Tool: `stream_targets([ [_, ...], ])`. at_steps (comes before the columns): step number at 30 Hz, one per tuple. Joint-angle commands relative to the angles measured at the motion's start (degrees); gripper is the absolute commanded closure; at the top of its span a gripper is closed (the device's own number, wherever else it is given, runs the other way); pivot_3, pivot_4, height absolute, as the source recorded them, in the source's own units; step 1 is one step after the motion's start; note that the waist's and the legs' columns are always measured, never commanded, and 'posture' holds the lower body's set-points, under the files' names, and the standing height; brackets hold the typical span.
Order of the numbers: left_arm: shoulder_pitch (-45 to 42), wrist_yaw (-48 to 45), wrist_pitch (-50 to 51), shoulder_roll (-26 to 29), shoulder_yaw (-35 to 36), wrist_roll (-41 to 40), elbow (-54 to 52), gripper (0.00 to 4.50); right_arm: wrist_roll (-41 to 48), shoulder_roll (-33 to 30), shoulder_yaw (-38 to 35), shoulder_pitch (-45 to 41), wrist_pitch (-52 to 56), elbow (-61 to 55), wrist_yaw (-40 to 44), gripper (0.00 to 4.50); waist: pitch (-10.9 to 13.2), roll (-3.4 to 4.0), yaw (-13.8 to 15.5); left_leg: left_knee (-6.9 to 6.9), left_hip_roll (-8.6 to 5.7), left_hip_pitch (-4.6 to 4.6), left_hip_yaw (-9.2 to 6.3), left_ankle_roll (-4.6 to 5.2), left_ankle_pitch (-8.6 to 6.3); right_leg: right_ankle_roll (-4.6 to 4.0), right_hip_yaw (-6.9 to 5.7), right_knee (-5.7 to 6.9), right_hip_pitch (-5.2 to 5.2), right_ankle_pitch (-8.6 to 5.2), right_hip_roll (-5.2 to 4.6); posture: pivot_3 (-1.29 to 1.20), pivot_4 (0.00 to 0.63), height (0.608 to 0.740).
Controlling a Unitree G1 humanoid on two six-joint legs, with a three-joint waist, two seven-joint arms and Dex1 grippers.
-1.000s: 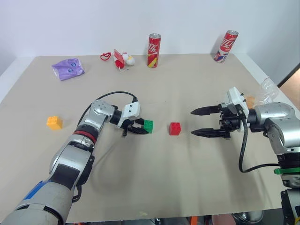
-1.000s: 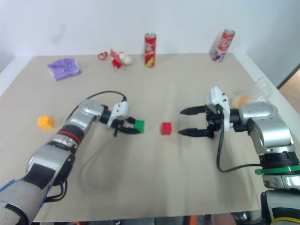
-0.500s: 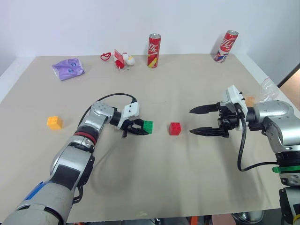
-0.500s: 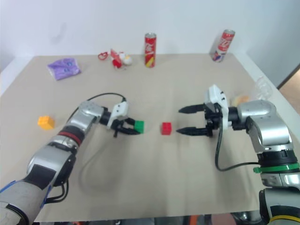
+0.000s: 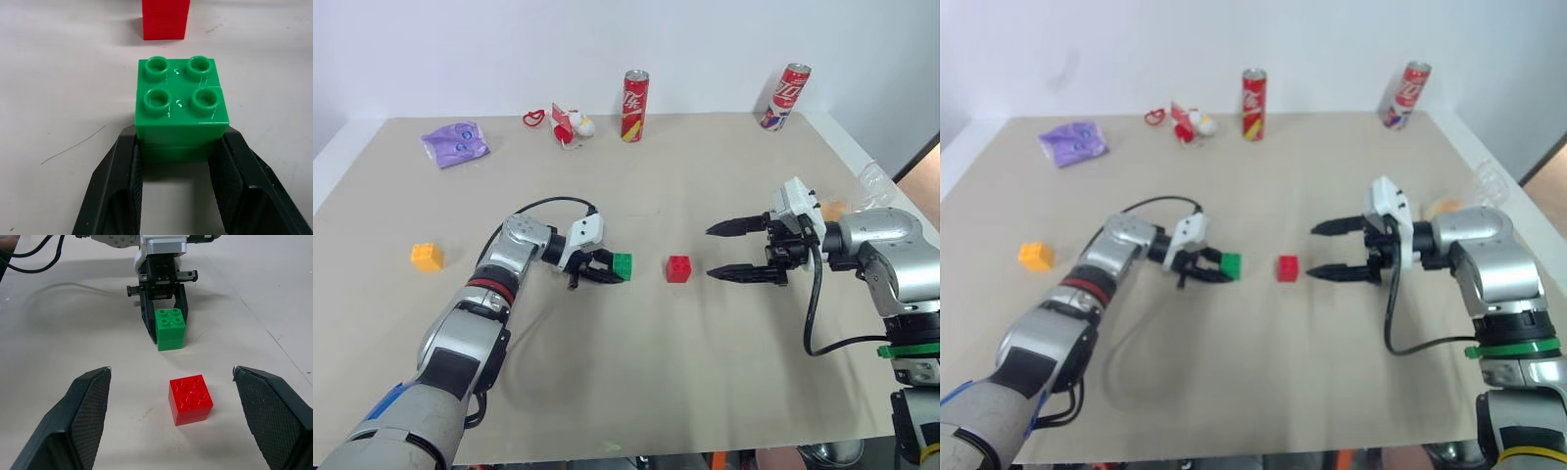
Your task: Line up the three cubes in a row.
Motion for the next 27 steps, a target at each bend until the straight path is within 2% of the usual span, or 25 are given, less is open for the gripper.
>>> stream_targets([
  [1,0.44,-0.68,0.20,0.60,0.16,0.03,-1.05,3.18,0.00,-0.02,-0.59,-1.89,-0.86,0.12,0.47,0.37,0.00,0.00,0.00,0.00,0.00,0.00,0.00,0.00,0.00,0.00,0.00,0.00,0.00,0.00,0.00,0.00,0.150,0.740],
  [11,0.82,1.49,-1.04,0.90,-0.09,1.05,-0.07,3.18,-0.34,0.04,-0.42,-2.42,-1.64,0.96,0.79,0.37,0.00,0.00,-0.02,0.00,0.00,0.02,0.00,0.00,0.00,-0.02,0.00,0.02,0.00,0.02,0.01,0.00,0.150,0.740],
  [13,0.85,1.51,-0.52,0.82,-0.09,1.01,0.06,2.15,-0.42,-0.02,-0.39,-2.44,-1.74,1.06,0.78,0.37,0.00,0.00,-0.02,0.02,0.00,0.02,0.00,0.00,0.00,0.00,0.01,0.02,0.00,0.04,0.01,0.00,0.150,0.740],
  [19,0.73,1.16,0.34,0.42,1.11,-0.44,-0.16,0.22,-0.40,0.01,-0.44,-2.50,-1.79,1.07,0.78,0.37,0.00,0.00,-0.01,0.13,-0.01,0.06,0.00,0.13,0.14,0.07,0.02,0.01,0.09,0.28,0.00,0.00,0.150,0.740],
  [20,0.75,1.75,-0.35,0.45,1.22,-0.41,-0.21,0.05,-0.38,0.05,-0.42,-2.55,-1.77,1.08,0.78,0.37,0.00,0.00,-0.01,0.14,-0.03,0.07,0.01,0.19,0.22,0.09,0.03,0.01,0.09,0.35,0.00,0.00,0.150,0.740],
  [27,0.60,4.84,-2.68,2.50,1.46,0.33,0.63,0.05,-0.26,0.31,-0.39,-3.13,-1.65,1.32,0.90,0.37,0.00,0.00,-0.19,0.12,-0.02,0.10,0.06,0.59,0.49,-0.18,0.06,-0.01,0.03,0.59,0.04,0.00,0.150,0.740],
])
